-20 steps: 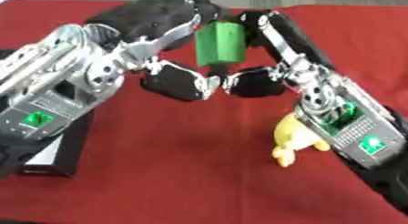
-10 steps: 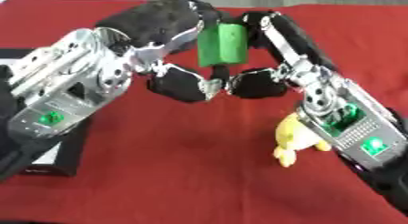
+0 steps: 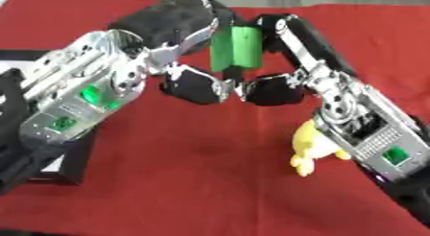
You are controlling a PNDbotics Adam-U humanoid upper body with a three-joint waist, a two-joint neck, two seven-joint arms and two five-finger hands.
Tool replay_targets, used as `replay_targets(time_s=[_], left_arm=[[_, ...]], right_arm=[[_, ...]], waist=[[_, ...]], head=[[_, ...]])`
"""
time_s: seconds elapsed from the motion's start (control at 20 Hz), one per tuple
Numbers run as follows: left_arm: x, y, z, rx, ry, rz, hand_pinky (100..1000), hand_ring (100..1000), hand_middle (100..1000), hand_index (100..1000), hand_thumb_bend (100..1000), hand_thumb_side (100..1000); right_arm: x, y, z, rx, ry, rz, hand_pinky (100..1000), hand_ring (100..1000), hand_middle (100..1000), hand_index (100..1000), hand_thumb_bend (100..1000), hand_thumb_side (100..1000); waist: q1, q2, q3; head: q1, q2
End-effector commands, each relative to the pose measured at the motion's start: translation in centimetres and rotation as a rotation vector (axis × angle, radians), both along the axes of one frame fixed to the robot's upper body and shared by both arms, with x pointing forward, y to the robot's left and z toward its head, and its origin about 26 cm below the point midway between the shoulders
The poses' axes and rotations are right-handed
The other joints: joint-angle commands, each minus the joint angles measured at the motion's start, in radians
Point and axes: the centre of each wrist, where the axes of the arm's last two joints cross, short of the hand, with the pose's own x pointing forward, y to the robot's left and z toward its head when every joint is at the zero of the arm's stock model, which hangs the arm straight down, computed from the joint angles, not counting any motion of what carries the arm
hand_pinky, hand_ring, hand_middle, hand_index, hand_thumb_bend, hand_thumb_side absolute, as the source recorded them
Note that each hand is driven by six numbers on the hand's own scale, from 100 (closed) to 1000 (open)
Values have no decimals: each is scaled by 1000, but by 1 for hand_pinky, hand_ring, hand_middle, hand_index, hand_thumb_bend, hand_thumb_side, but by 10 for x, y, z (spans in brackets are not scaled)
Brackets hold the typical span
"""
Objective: Pick up the objects with one hand, pass them to the other hand, and then place them into the box on the other side of the table.
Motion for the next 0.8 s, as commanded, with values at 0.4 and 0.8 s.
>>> replay_targets(time_s=[0.4, 0.8], left_arm=[[6, 0, 0, 29, -22, 10, 1000, 980, 725, 865, 181, 373], [6, -1, 0, 25, -43, 21, 1000, 946, 655, 817, 163, 208]], right_arm=[[-4, -1, 10, 7, -45, 18, 741, 647, 568, 521, 100, 100], [-4, 0, 9, 2, -49, 19, 740, 647, 568, 520, 100, 100]], waist=[[8, -2, -3], [8, -2, -5]], head=[[15, -3], [20, -4]])
